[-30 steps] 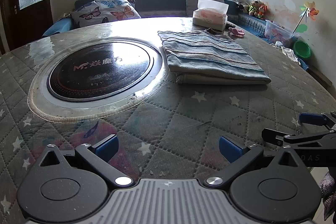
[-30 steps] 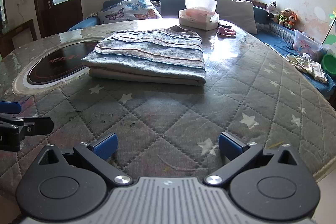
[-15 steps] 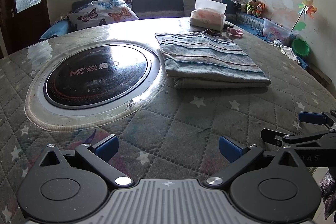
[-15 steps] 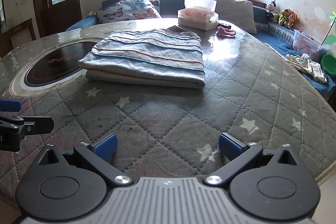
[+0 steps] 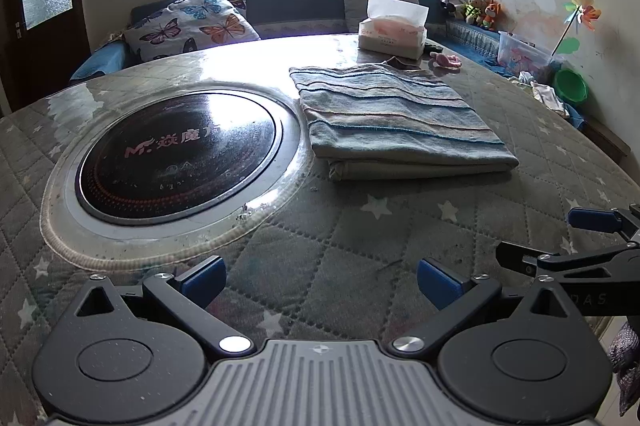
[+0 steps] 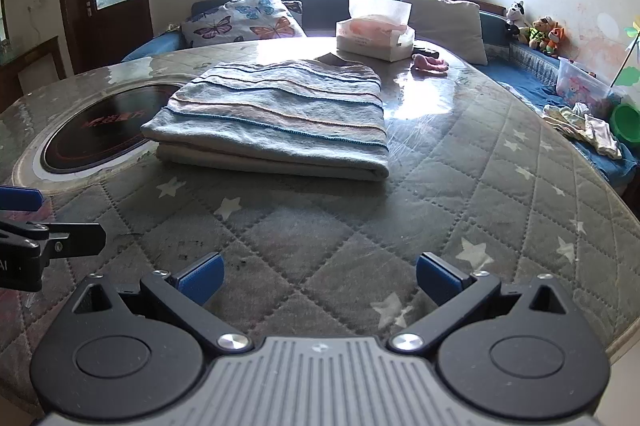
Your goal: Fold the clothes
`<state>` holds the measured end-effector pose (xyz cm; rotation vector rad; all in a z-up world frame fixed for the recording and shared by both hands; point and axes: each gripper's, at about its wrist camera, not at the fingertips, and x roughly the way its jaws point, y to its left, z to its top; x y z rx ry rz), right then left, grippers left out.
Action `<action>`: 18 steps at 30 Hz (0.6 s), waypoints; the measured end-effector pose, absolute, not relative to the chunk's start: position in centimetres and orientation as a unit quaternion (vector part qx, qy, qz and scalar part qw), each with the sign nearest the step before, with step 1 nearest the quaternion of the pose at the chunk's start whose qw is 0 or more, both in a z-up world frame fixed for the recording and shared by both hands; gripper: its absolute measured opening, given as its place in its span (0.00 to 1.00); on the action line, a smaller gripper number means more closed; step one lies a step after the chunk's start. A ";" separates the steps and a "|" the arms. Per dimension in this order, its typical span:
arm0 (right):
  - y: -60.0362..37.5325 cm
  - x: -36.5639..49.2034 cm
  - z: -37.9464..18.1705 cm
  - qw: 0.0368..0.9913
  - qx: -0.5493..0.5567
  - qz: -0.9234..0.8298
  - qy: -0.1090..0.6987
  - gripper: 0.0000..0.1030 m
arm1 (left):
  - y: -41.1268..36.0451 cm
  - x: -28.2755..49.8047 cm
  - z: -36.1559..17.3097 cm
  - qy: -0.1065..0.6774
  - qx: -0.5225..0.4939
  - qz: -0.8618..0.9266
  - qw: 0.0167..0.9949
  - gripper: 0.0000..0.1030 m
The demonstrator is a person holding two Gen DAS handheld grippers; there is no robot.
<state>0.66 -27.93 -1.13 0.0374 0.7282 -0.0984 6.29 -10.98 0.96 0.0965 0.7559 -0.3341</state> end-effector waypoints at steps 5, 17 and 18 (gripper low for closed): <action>-28.1 1.1 -1.0 0.933 0.018 -0.052 0.357 1.00 | -11.2 6.8 1.1 0.369 0.049 -0.166 0.913 1.00; -28.3 2.3 -0.9 0.931 0.020 -0.056 0.360 1.00 | -11.6 8.2 1.1 0.376 0.052 -0.171 0.909 1.00; -28.3 2.4 -0.9 0.931 0.021 -0.056 0.361 1.00 | -11.6 8.3 1.1 0.377 0.052 -0.172 0.909 1.00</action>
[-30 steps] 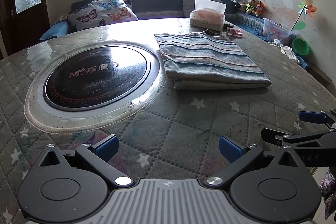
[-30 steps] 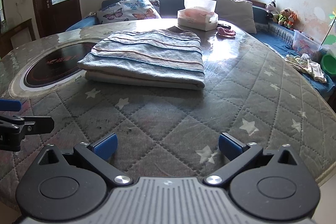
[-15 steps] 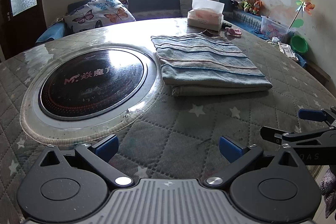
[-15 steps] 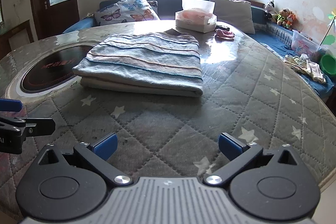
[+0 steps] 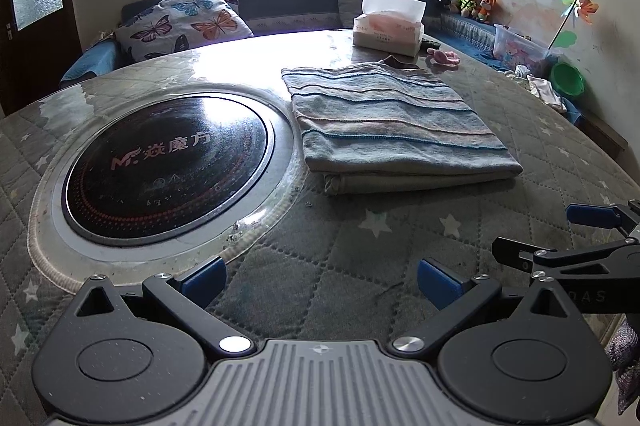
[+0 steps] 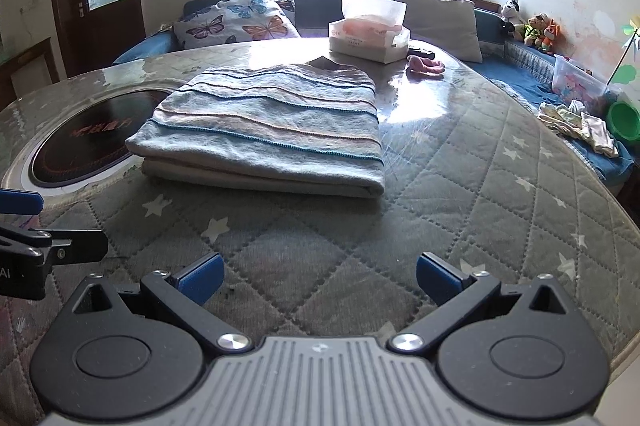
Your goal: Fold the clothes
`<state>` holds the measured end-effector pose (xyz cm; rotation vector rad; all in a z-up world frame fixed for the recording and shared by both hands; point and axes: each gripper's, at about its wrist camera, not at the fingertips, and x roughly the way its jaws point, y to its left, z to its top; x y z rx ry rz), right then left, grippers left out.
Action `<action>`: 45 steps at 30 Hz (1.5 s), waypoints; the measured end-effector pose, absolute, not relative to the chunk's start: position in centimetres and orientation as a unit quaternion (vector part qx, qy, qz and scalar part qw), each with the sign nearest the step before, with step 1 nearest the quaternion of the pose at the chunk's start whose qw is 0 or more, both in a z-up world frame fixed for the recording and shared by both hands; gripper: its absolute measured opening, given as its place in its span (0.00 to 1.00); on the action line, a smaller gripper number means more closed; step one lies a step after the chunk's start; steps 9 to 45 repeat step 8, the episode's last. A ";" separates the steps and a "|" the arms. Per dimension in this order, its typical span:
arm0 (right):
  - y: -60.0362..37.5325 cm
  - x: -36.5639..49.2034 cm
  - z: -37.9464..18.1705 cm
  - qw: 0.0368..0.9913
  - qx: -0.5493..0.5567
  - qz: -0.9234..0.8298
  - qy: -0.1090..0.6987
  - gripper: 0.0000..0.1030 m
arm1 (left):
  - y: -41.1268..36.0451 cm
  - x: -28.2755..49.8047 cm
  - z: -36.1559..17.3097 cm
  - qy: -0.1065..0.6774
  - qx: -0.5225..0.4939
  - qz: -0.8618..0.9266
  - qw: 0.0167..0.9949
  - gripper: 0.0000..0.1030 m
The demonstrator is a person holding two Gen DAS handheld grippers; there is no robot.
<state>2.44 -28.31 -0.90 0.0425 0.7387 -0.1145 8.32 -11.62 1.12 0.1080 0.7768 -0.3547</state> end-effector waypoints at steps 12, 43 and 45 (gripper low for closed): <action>-28.7 3.3 -0.8 0.929 0.028 -0.061 0.363 1.00 | -11.8 9.4 1.2 0.382 0.050 -0.171 0.907 1.00; -28.7 3.3 -0.8 0.929 0.028 -0.061 0.363 1.00 | -11.8 9.4 1.2 0.382 0.050 -0.171 0.907 1.00; -28.7 3.3 -0.8 0.929 0.028 -0.061 0.363 1.00 | -11.8 9.4 1.2 0.382 0.050 -0.171 0.907 1.00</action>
